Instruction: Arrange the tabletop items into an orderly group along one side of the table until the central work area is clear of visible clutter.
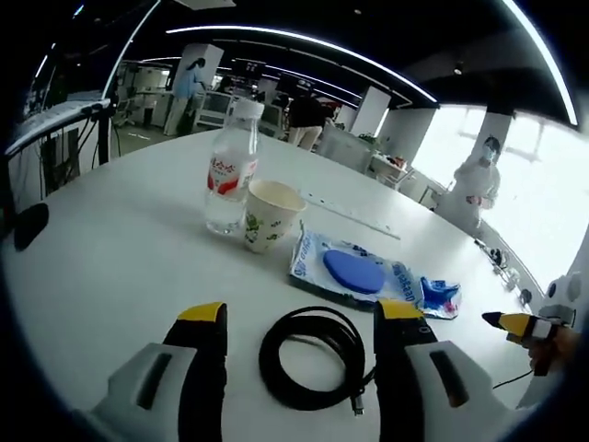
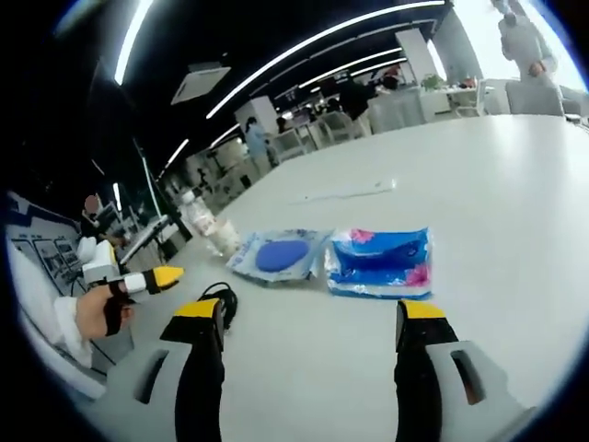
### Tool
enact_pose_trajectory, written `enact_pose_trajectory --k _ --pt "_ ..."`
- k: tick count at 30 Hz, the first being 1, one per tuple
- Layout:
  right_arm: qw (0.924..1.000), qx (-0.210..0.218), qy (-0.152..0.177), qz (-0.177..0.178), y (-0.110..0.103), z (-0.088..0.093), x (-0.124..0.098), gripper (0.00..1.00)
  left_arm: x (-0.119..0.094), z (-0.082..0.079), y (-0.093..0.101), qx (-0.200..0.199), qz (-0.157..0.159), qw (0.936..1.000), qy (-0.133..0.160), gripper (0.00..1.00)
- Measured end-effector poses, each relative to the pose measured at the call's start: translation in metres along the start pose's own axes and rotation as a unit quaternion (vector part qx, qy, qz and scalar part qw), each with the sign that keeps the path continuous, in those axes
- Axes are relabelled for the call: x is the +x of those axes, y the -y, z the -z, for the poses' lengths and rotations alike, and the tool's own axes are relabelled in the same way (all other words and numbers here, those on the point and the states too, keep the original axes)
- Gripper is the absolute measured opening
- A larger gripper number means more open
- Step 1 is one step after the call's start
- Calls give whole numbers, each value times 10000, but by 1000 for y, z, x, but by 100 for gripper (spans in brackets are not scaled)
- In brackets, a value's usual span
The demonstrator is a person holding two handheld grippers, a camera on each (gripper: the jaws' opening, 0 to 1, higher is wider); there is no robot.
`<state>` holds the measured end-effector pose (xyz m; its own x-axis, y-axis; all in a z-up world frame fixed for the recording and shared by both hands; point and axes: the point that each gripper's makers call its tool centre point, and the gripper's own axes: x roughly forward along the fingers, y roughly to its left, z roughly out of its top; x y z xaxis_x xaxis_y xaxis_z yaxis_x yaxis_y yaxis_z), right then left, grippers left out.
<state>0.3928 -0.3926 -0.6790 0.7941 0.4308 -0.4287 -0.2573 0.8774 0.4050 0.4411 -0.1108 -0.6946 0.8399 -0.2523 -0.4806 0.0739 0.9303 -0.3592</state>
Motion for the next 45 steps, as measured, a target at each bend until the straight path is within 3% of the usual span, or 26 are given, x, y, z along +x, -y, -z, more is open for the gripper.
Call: enact_pose_trajectory --k 4,7,14,23,25,37,42,45 --pt "9999 117 -54 57 4 5 -3 71 2 5 -1 195 16 9995 -231 62" --pt "9995 -275 -63 137 9 5 -6 71 4 10 -1 235 58 9988 -415 57" --pt "9997 -70 8 212 12 8 -15 71 6 23 -3 466 48 9967 -662 56" --pt "9996 61 -8 265 11 16 -20 68 10 37 -8 790 27 9911 -1067 51" --pt "9996 49 26 266 9 17 -21 68 10 43 -13 1118 -60 9851 -1302 45" --pt "9993 75 -104 344 10 29 -33 66 24 61 -15 1274 -1 9786 -1614 38" --pt "9989 102 -170 427 14 33 -38 64 30 60 -15 1549 -52 9769 -1472 35" --pt "9986 122 -160 479 16 33 -40 62 29 60 -19 2064 -105 9668 -1501 18"
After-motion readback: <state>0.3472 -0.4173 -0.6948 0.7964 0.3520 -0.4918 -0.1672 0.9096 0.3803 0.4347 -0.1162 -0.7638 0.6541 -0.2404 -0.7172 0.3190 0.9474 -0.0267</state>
